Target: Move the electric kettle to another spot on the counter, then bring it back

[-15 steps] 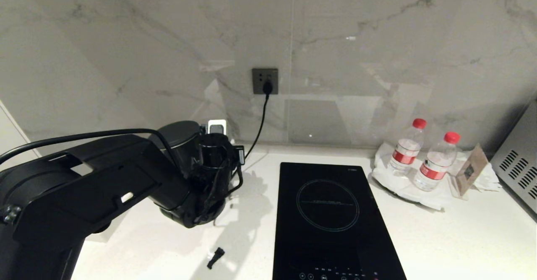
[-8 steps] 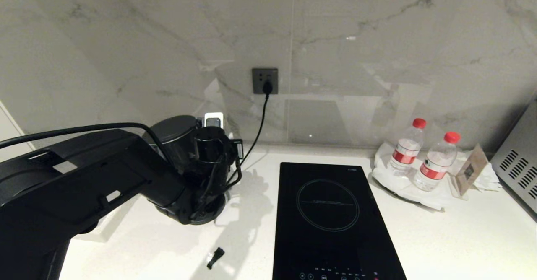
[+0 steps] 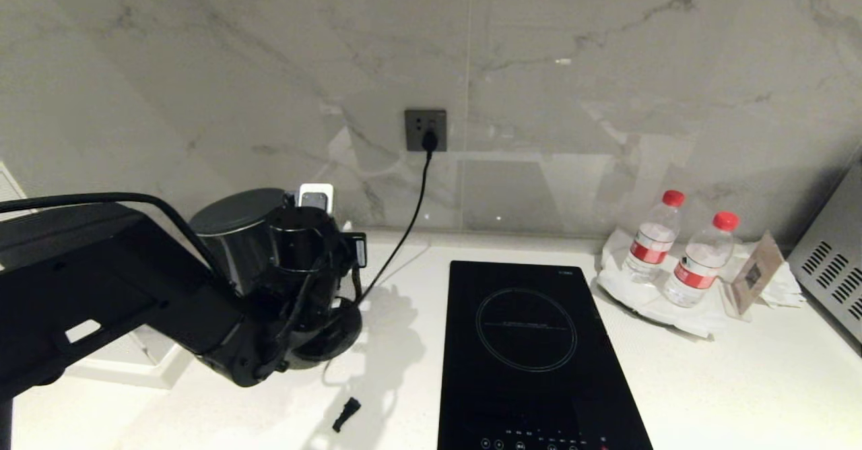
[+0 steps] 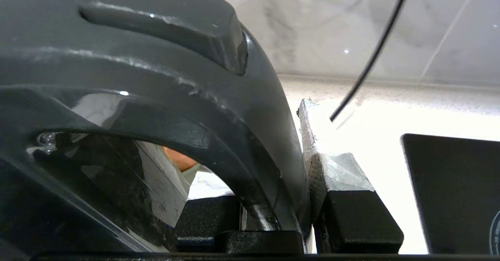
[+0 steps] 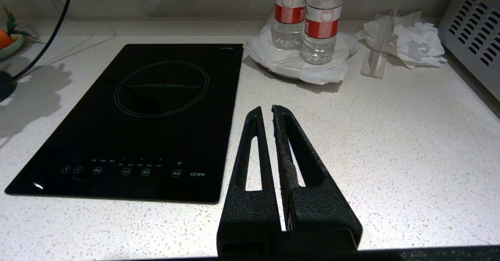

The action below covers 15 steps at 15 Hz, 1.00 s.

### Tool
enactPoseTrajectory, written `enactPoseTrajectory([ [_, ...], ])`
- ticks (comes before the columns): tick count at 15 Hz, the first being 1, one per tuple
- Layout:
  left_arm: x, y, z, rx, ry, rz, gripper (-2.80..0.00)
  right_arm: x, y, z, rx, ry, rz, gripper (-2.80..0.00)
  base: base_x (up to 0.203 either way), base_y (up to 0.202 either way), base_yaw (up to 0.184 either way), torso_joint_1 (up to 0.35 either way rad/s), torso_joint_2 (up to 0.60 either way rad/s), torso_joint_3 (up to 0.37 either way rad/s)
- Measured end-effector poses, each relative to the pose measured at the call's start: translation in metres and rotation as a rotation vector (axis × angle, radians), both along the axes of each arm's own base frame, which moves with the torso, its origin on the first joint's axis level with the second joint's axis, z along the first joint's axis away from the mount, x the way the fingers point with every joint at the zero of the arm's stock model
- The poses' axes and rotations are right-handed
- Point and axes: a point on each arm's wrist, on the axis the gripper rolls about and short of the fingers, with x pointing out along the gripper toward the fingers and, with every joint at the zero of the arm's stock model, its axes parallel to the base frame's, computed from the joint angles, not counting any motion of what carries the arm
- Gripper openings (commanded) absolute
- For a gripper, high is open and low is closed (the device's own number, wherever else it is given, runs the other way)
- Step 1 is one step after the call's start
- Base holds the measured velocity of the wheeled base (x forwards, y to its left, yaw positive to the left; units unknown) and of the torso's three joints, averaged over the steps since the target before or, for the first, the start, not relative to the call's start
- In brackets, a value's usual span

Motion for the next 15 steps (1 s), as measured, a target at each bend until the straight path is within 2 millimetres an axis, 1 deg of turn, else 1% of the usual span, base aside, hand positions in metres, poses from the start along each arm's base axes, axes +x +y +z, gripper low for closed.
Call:
enactPoseTrajectory([
  [3,-0.014,0.02,0.013,-0.013,-0.028,0.01,-2.8,0.0,0.0,0.0,0.0,0.0,0.0,-2.8,0.0,0.0,0.0,0.0,0.0,0.0],
  [6,-0.029,0.043,0.013,-0.004,-0.001,0.018,-2.8,0.0,0.0,0.0,0.0,0.0,0.0,-2.8,0.0,0.0,0.0,0.0,0.0,0.0],
  [8,-0.041,0.054,0.012,-0.002,0.009,0.029,-2.8,0.0,0.0,0.0,0.0,0.0,0.0,-2.8,0.0,0.0,0.0,0.0,0.0,0.0],
  [12,-0.066,0.065,0.013,-0.017,-0.021,0.012,-2.8,0.0,0.0,0.0,0.0,0.001,0.0,-2.8,0.0,0.0,0.0,0.0,0.0,0.0],
  [15,-0.083,0.072,0.011,-0.013,-0.004,0.011,-2.8,0.0,0.0,0.0,0.0,0.0,0.0,-2.8,0.0,0.0,0.0,0.0,0.0,0.0],
])
